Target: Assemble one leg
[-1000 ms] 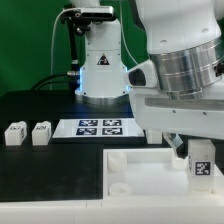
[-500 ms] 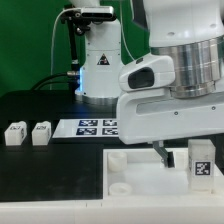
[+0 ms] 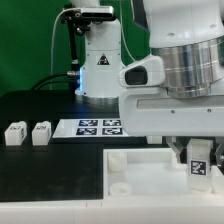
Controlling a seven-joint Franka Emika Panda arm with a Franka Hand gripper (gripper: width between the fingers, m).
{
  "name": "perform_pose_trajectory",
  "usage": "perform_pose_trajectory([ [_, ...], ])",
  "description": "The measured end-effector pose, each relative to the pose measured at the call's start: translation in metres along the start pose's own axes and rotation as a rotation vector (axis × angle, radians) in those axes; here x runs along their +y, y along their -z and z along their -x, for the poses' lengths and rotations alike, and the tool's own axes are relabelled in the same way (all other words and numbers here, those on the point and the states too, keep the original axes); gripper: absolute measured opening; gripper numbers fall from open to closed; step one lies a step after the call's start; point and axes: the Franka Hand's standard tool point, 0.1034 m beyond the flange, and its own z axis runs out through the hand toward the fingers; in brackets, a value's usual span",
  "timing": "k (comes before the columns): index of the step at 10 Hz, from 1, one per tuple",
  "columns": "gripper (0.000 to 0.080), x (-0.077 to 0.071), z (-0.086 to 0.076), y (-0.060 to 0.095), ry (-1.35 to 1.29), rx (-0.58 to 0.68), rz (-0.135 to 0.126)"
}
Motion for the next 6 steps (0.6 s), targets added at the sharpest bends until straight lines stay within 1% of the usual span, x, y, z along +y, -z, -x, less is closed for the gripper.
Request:
perform_pose_trajectory([
  [1, 0.0294, -0.0003, 0.0006, 0.0008, -0.119, -0.009, 0.003],
  [2, 0.0294, 0.0002, -0.0006, 0.0013, -0.293, -0.018, -0.007],
  [3, 0.0294, 0.0027, -0.0028, -0.0001, -0.478, -0.035, -0.036],
  [4, 0.0294, 0.0059, -0.0032, -0.0008, -0.67, -0.066, -0.085],
  [6, 0.0294, 0.0014, -0.0001, -0.0007, -0.988, -0.106, -0.098],
])
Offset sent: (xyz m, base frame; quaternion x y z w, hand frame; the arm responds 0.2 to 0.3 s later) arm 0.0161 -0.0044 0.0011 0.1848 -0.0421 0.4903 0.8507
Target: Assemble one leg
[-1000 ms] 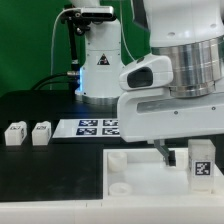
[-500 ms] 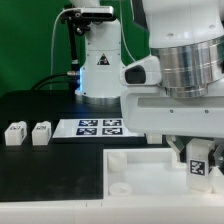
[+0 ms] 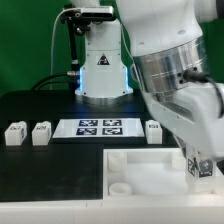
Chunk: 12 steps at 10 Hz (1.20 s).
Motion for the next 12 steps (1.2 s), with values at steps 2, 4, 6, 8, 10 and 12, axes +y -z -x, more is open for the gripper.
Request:
perform_pose_trajectory([
  [2, 0.0294, 0.0, 0.0, 0.0, -0.076, 0.0, 0.001],
  [4, 0.0466, 0.001, 0.001, -0.001, 0.003, 0.002, 0.003],
  [6, 0.06, 0.005, 0.004, 0.001, 0.339, 0.026, 0.047],
  [8, 0.0638, 0.008, 0.014, 0.003, 0.629, 0.06, 0.08],
  [10, 0.0647, 0.008, 0.011, 0.003, 0.88, 0.065, 0.096],
  [12, 0.0649, 0.005, 0.012, 0.003, 1.235, 0.12, 0.141],
])
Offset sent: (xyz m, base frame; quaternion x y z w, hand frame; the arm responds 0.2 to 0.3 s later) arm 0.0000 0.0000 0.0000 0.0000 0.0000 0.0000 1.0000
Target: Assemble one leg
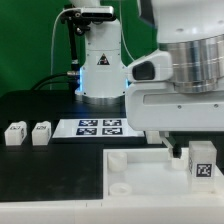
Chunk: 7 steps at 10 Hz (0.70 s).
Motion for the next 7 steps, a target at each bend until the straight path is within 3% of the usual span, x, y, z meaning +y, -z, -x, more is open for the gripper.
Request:
perform_pose_trajectory([
  [1, 0.0649, 0.0007, -0.0032, 0.001, 0.191, 0.008, 0.017],
  [2, 0.0649, 0.0034, -0.0048, -0.0011, 0.28, 0.005, 0.017],
  [4, 0.064, 0.0024, -0.0038, -0.0018, 0.237, 0.004, 0.016],
  [6, 0.0294, 0.002, -0.0033, -0.0022, 0.108, 0.003, 0.014],
  [7, 0.0294, 0.0039, -0.0036, -0.0026, 0.012, 0.004, 0.016],
])
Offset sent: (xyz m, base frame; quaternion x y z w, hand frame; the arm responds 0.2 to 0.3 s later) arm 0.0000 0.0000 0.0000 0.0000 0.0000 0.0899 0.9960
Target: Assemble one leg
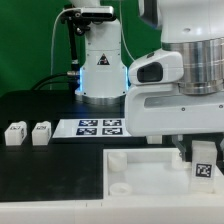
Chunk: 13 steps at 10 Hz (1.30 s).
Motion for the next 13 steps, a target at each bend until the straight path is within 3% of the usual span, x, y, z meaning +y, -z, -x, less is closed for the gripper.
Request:
perform_pose_trajectory([
  [3, 0.0297, 0.0005, -0.0044, 0.0021, -0.368, -0.017, -0.007],
  [6, 0.0297, -0.0024, -0.0034, 0.0013, -1.035, -0.072, -0.051],
  [8, 0.0297, -0.0039, -0.0049, 0.0024, -1.292, -0.116, -0.084],
  [11, 0.0297, -0.0065, 0.0003, -0.0012, -1.494, -0.123, -0.065],
  [13, 0.0297, -0.0061, 0.0001, -0.0013, -1.46, -0.121, -0.067],
])
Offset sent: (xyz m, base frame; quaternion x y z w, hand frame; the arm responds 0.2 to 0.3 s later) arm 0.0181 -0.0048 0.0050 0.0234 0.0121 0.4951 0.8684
